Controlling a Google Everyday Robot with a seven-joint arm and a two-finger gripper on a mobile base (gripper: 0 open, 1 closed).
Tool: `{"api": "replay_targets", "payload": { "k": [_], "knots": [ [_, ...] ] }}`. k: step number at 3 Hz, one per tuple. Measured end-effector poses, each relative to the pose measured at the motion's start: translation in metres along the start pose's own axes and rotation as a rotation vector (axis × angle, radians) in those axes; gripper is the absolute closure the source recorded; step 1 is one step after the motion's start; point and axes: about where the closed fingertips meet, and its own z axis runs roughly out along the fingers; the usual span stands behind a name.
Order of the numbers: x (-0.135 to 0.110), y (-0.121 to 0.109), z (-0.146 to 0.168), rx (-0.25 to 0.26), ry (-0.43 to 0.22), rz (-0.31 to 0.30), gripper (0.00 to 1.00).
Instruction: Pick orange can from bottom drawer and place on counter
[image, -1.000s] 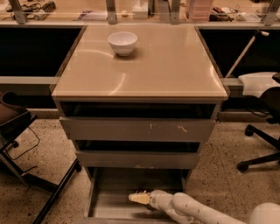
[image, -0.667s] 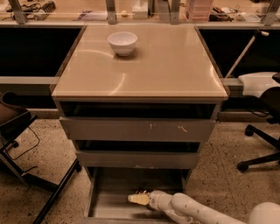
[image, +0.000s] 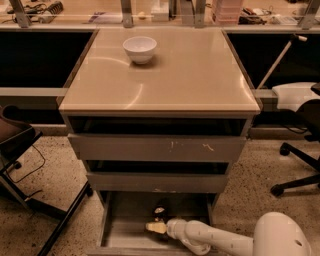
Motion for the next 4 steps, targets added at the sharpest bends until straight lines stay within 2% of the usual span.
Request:
{"api": "replay_targets", "payload": {
  "k": [1,2,4],
  "knots": [
    [0.0,0.0,0.0,0.0,0.0,0.0,0.0],
    [0.0,0.0001,0.0,0.0,0.0,0.0,0.19],
    [0.0,0.0001,0.0,0.0,0.0,0.0,0.65]
  ]
}}
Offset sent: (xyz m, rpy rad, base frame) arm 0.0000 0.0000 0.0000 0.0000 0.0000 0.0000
